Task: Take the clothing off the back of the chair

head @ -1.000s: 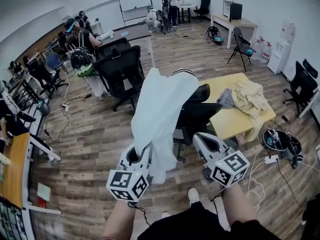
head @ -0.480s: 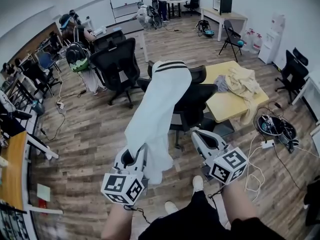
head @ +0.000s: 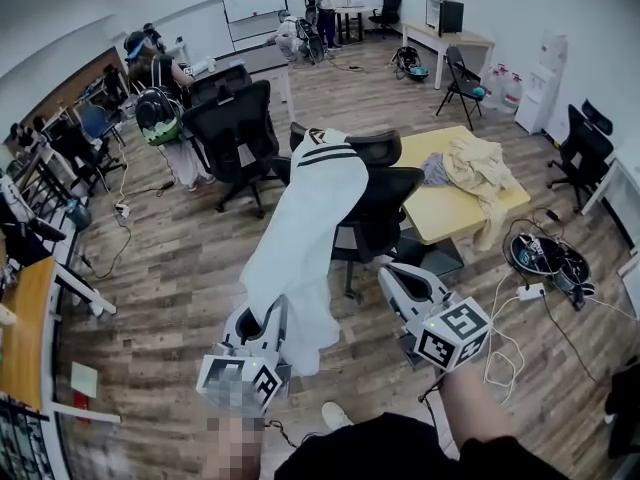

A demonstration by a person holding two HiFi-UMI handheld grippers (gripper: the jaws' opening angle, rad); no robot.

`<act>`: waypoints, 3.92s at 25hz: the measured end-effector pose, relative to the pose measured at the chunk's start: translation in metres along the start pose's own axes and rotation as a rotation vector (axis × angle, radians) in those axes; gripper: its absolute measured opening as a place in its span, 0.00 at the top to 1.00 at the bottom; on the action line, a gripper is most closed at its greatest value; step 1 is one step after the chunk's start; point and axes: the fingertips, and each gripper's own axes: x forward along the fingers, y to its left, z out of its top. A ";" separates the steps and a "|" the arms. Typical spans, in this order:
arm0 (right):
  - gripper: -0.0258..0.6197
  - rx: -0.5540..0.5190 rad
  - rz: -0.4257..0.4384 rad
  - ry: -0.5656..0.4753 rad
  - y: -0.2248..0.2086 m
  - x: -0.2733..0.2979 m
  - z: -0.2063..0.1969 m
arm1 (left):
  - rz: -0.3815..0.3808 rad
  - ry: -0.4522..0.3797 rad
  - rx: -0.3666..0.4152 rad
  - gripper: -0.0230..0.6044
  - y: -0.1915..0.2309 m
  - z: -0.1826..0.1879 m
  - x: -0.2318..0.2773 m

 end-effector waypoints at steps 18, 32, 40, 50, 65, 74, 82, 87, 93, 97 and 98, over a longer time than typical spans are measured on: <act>0.94 -0.012 0.108 0.065 -0.041 -0.152 -0.015 | 0.105 -0.010 -0.073 0.83 -0.162 -0.058 -0.030; 0.94 -0.012 0.112 0.051 -0.061 -0.212 -0.016 | 0.080 0.057 -0.127 0.83 -0.230 -0.103 -0.039; 0.94 -0.001 0.118 0.045 -0.058 -0.218 -0.019 | 0.058 0.063 -0.106 0.83 -0.243 -0.101 -0.044; 0.94 -0.001 0.128 0.049 -0.055 -0.218 -0.025 | 0.066 0.066 -0.066 0.83 -0.241 -0.100 -0.042; 0.94 -0.004 0.120 0.058 -0.045 -0.225 -0.027 | 0.067 0.061 -0.072 0.83 -0.244 -0.099 -0.052; 0.94 -0.007 0.123 0.054 -0.036 -0.227 -0.029 | 0.079 0.052 -0.062 0.83 -0.244 -0.098 -0.065; 0.94 -0.011 0.137 0.058 -0.029 -0.227 -0.030 | 0.090 0.050 -0.058 0.83 -0.241 -0.095 -0.071; 0.94 -0.016 0.149 0.057 -0.026 -0.227 -0.032 | 0.093 0.047 -0.061 0.83 -0.240 -0.094 -0.074; 0.94 -0.014 0.142 0.059 -0.028 -0.225 -0.031 | 0.085 0.050 -0.063 0.83 -0.240 -0.094 -0.071; 0.94 -0.015 0.149 0.058 -0.031 -0.224 -0.032 | 0.082 0.052 -0.068 0.83 -0.241 -0.095 -0.066; 0.94 -0.015 0.149 0.059 -0.032 -0.225 -0.032 | 0.082 0.053 -0.068 0.83 -0.242 -0.095 -0.065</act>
